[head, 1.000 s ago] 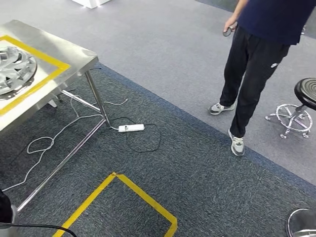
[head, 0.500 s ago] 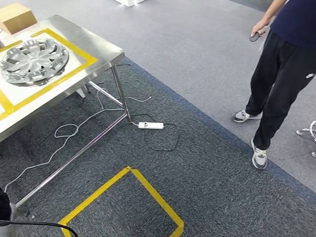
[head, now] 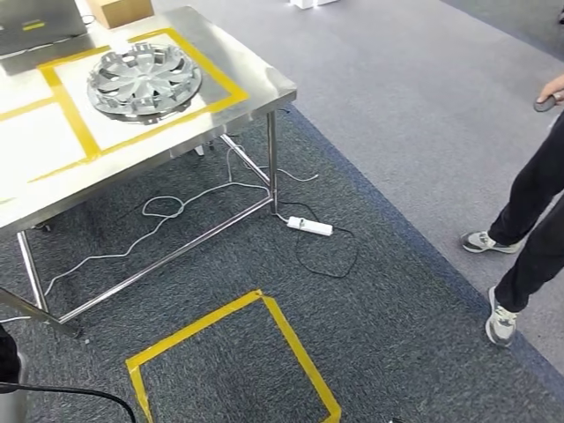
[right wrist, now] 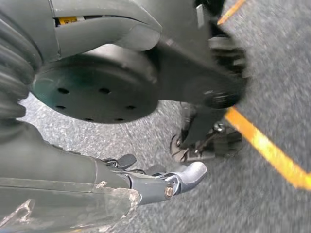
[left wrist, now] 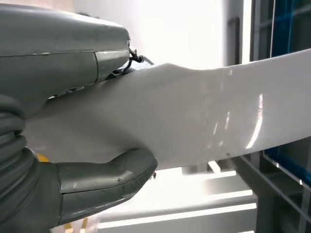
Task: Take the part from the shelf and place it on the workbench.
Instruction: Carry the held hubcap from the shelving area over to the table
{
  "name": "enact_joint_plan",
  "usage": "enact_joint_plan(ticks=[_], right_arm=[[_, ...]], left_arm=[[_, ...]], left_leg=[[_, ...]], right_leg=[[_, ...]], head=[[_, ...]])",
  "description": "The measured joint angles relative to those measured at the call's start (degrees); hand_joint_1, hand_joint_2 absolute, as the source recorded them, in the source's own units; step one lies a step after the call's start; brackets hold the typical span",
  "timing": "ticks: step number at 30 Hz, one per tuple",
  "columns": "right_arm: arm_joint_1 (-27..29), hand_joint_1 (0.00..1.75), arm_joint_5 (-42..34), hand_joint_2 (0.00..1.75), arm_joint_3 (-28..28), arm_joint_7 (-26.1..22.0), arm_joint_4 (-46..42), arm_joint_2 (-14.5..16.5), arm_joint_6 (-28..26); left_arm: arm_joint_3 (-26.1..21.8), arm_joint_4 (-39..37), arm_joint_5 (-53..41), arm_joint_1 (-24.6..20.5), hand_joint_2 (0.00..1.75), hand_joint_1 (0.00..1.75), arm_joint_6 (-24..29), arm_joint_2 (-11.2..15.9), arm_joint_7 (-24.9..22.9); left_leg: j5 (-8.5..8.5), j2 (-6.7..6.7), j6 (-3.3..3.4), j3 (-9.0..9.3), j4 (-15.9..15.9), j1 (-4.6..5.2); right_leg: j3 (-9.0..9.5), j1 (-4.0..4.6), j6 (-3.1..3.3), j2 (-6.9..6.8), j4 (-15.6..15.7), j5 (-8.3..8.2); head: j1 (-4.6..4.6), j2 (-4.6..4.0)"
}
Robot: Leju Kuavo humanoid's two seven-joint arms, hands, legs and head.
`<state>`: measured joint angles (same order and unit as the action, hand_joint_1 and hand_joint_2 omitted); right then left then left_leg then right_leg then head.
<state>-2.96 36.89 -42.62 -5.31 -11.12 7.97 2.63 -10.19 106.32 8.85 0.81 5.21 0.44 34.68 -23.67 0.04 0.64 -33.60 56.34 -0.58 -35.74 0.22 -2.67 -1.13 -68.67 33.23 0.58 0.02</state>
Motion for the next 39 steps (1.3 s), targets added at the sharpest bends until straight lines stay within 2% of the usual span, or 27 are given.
enact_joint_plan(ticks=[1,2,3,4,6,8,10,11,12,13,15,17,18,19,20,21,23,24,26,28,30,32,33,34,36,37,39], right_arm=[[0.09,0.00,0.04,1.75,0.00,0.16,0.01,0.01,0.02],[0.18,0.00,0.05,1.75,0.00,0.30,0.01,0.01,0.03],[0.24,0.00,0.07,1.75,0.00,0.41,0.01,0.01,0.04],[0.26,0.00,0.07,1.75,0.00,0.49,0.01,0.01,0.05],[0.22,0.00,0.05,1.75,-0.02,0.53,0.01,0.01,0.07],[0.18,0.00,0.03,1.75,-0.05,0.55,0.02,0.02,0.10],[0.08,0.00,0.03,1.75,-0.07,0.56,0.00,0.03,0.12],[0.03,0.00,0.03,1.75,-0.08,0.57,0.00,0.03,0.11],[-0.01,0.00,0.04,1.75,-0.09,0.56,-0.01,0.03,0.10],[0.01,0.00,0.04,1.75,-0.10,0.56,-0.01,0.03,0.09],[0.15,0.00,0.05,1.75,-0.11,0.56,-0.01,0.03,0.10],[0.31,0.00,0.05,1.75,-0.12,0.59,-0.01,0.03,0.10],[0.32,0.00,0.05,1.75,-0.13,0.59,-0.01,0.03,0.10],[0.29,0.00,0.05,1.75,-0.13,0.60,-0.01,0.04,0.10],[0.25,0.00,0.05,1.75,-0.13,0.60,-0.01,0.05,0.10],[0.22,0.00,0.05,1.75,-0.13,0.60,-0.01,0.06,0.10],[0.20,0.00,0.05,1.75,-0.13,0.61,-0.01,0.08,0.09],[0.18,0.00,0.05,1.75,-0.13,0.60,-0.01,0.08,0.09],[0.07,0.00,0.05,1.75,-0.13,0.60,-0.01,0.08,0.08],[0.00,0.00,0.02,1.75,-0.14,0.55,-0.01,0.08,0.08],[0.02,0.00,-0.14,1.75,-0.24,0.35,-0.01,0.08,0.11],[0.15,0.00,-0.41,1.75,-0.54,0.02,-0.01,0.08,0.15],[0.23,0.00,-0.53,1.75,-0.73,-0.11,-0.01,0.08,0.16],[0.29,0.00,-0.61,1.75,-0.86,-0.20,-0.01,0.08,0.16],[0.25,0.00,-0.67,1.75,-1.02,-0.26,-0.01,0.08,0.16],[0.18,0.00,-0.67,1.75,-1.04,-0.27,-0.01,0.08,0.16],[0.08,0.00,-0.67,1.75,-1.08,-0.27,-0.01,0.10,0.16]], left_arm=[[0.07,-0.03,0.01,0.02,1.75,1.75,0.02,0.02,-0.01],[0.12,-0.07,0.01,0.03,1.75,1.75,0.03,0.03,-0.01],[0.14,-0.09,0.01,0.05,1.75,1.75,0.03,0.04,-0.01],[0.17,-0.11,0.01,0.05,1.75,1.75,0.03,0.04,-0.01],[0.24,-0.11,0.01,0.02,1.75,1.75,0.03,0.05,-0.01],[0.39,-0.11,0.01,-0.05,1.75,1.75,0.03,0.07,-0.01],[0.51,-0.11,0.01,0.02,1.75,1.75,0.07,0.12,-0.01],[0.56,-0.11,0.01,0.12,1.75,1.75,0.13,0.14,-0.01],[0.58,-0.11,0.00,0.16,1.75,1.75,0.21,0.16,-0.01],[0.64,-0.11,-0.01,0.14,1.75,1.75,0.28,0.18,-0.01],[0.79,-0.11,-0.02,0.07,1.75,1.75,0.35,0.20,-0.01],[0.89,-0.11,-0.02,0.17,1.75,1.75,0.36,0.20,-0.01],[0.91,-0.11,-0.02,0.22,1.75,1.75,0.36,0.20,-0.01],[0.92,-0.11,-0.02,0.24,1.75,1.75,0.36,0.20,-0.01],[0.94,-0.11,-0.02,0.24,1.75,1.75,0.36,0.21,-0.01],[0.95,-0.11,-0.02,0.19,1.75,1.75,0.36,0.21,-0.01],[1.01,-0.11,-0.03,0.08,1.75,1.75,0.36,0.20,-0.01],[1.03,-0.11,-0.03,0.10,1.75,1.75,0.36,0.19,-0.01],[1.04,-0.11,-0.04,0.26,1.75,1.75,0.37,0.19,-0.01],[1.02,-0.11,-0.04,0.23,1.75,1.75,0.38,0.20,-0.01],[1.03,-0.11,-0.04,0.16,1.75,1.75,0.39,0.17,-0.01],[1.02,-0.11,-0.05,0.19,1.75,1.75,0.41,0.13,-0.01],[1.01,-0.11,-0.07,0.21,1.75,1.75,0.42,0.13,-0.02],[0.99,-0.11,-0.07,0.22,1.75,1.75,0.43,0.13,-0.02],[0.98,-0.11,-0.08,0.21,1.75,1.75,0.44,0.13,-0.02],[0.96,-0.11,-0.07,0.21,1.75,1.75,0.44,0.14,-0.01],[0.95,-0.11,-0.07,0.21,1.75,1.75,0.45,0.16,-0.01]], left_leg=[[0.01,-0.80,0.07,-0.05,0.01,0.00],[0.02,-1.65,0.09,-0.07,0.03,0.02],[0.04,-2.52,0.08,-0.04,0.06,0.02],[0.06,-3.37,0.05,0.02,0.09,0.01],[0.09,-4.87,-0.21,0.06,0.19,0.01],[0.27,-6.16,-0.80,-0.22,0.27,-0.01],[0.64,-7.29,-1.53,-0.61,0.16,-0.21],[0.59,-6.95,-1.85,-0.80,0.27,-0.28],[0.03,-5.82,-2.13,-1.22,1.00,-0.24],[-1.22,-4.27,-2.37,-2.14,2.88,-0.14],[-5.05,-1.34,-2.76,-5.44,9.89,-0.03],[-7.39,-0.74,-3.00,-8.39,16.32,-0.10],[-6.99,-0.64,-3.06,-8.53,16.81,-0.12],[-5.60,-0.36,-3.08,-7.51,15.02,-0.12],[-3.64,0.45,-3.06,-5.52,11.41,-0.12],[-1.97,1.96,-3.10,-3.23,7.23,-0.03],[-0.45,4.00,-2.60,-0.33,1.60,0.19],[-0.51,4.14,-2.23,0.00,0.72,0.32],[-0.46,2.74,-1.35,-0.16,0.54,0.29],[-0.30,1.69,-0.61,-0.17,0.42,0.05],[-0.23,0.86,-0.11,-0.20,0.39,-0.08],[-0.24,0.03,0.05,-0.22,0.41,0.00],[-0.24,-0.36,0.07,-0.19,0.42,0.04],[-0.25,-0.71,0.07,-0.11,0.42,0.06],[-0.29,-1.24,-0.03,0.09,0.43,0.04],[-0.32,-1.43,-0.21,0.11,0.48,0.11],[-0.32,-1.65,-0.31,-0.06,0.64,0.29]], right_leg=[[-1.91,-0.03,-0.05,0.58,-3.70,1.28],[-3.09,-0.04,-0.04,0.82,-5.73,1.53],[-3.19,-0.05,0.05,0.97,-5.43,0.59],[-2.14,-0.07,0.20,1.24,-2.79,-1.36],[1.55,-0.31,0.44,3.22,5.52,-5.33],[3.88,-0.47,0.61,4.99,10.26,-6.65],[4.21,-0.33,0.97,4.57,10.65,-6.61],[4.24,-0.32,1.30,3.98,10.75,-6.79],[4.27,-0.36,1.70,3.37,10.91,-6.94],[4.29,-0.42,2.08,2.70,11.10,-7.07],[4.21,-0.42,2.56,1.29,11.24,-7.09],[4.11,-0.40,2.66,-0.21,11.23,-7.03],[4.13,-0.40,2.64,-0.98,11.23,-6.99],[4.20,-0.41,2.59,-1.72,11.22,-6.92],[4.33,-0.42,2.46,-2.44,11.21,-6.82],[4.47,-0.29,2.24,-3.10,11.15,-6.65],[4.65,0.12,1.69,-4.22,10.90,-6.22],[4.76,0.32,1.41,-4.80,10.87,-6.04],[4.99,0.29,0.89,-5.66,10.98,-5.77],[4.23,0.03,0.25,-3.41,9.04,-4.27],[1.05,-0.15,-0.18,-0.08,2.32,-0.80],[-2.85,-0.18,-0.23,0.82,-5.01,1.70],[-3.70,-0.18,-0.16,0.88,-6.12,1.36],[-3.37,-0.18,-0.02,0.89,-4.78,-0.11],[-0.03,-0.20,0.31,1.08,3.10,-4.44],[1.70,-0.19,0.45,1.27,6.88,-5.92],[3.48,-0.23,0.42,1.62,10.69,-7.00]], head=[[-0.04,0.00],[-0.04,0.00],[-0.04,0.00],[-0.04,0.00],[-0.03,0.00],[0.00,0.00],[0.03,0.00],[0.03,0.00],[0.15,0.00],[0.27,0.00],[0.50,0.00],[0.50,0.00],[0.50,0.00],[0.50,0.00],[0.50,0.00],[0.51,0.00],[0.50,0.00],[0.46,0.00],[0.34,0.00],[0.20,0.00],[-0.04,0.00],[-0.12,0.00],[-0.12,0.00],[-0.11,0.00],[-0.12,0.00],[-0.10,0.00],[-0.04,0.00]])
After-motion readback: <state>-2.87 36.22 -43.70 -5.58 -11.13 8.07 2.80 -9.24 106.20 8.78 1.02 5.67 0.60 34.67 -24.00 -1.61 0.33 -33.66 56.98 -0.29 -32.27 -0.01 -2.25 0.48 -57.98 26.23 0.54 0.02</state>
